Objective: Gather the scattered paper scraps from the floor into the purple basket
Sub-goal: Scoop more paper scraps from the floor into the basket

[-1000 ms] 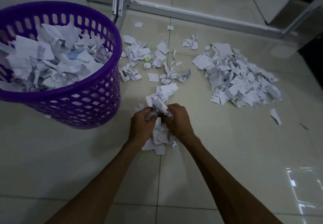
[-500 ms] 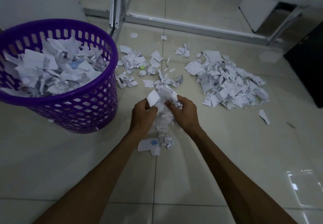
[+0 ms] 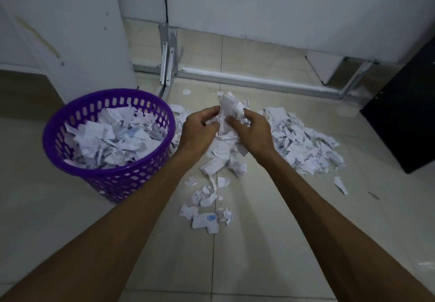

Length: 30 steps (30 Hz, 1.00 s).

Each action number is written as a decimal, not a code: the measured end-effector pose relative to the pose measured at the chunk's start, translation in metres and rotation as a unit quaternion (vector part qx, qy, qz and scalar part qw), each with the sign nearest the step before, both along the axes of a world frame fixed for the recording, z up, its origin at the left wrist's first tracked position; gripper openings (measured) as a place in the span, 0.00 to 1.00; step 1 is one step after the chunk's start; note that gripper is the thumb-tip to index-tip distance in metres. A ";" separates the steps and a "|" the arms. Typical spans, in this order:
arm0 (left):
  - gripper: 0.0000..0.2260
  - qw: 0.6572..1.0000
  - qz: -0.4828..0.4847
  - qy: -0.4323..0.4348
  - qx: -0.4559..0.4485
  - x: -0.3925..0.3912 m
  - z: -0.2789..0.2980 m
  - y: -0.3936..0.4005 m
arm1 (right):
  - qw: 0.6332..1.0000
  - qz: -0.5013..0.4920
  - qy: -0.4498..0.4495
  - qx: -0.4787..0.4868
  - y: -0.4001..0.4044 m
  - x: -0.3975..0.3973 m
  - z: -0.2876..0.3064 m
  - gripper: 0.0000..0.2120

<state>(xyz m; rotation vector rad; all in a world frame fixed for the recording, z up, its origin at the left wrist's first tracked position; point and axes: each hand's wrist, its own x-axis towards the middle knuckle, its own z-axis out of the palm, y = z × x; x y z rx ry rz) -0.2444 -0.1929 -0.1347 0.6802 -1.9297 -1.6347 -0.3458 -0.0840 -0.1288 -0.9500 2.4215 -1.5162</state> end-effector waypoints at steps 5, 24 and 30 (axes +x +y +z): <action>0.19 0.999 0.022 0.020 -0.013 0.014 0.047 -0.036 | 0.999 0.006 -0.001 -0.032 -0.039 0.017 0.044 0.09; 0.20 0.988 0.136 -0.067 -0.018 0.153 0.019 -0.159 | 0.988 0.137 0.042 0.050 -0.193 0.118 0.000 0.32; 0.21 0.982 0.168 -0.071 -0.054 0.152 0.014 -0.169 | 0.983 0.132 0.120 0.052 -0.188 0.113 -0.008 0.33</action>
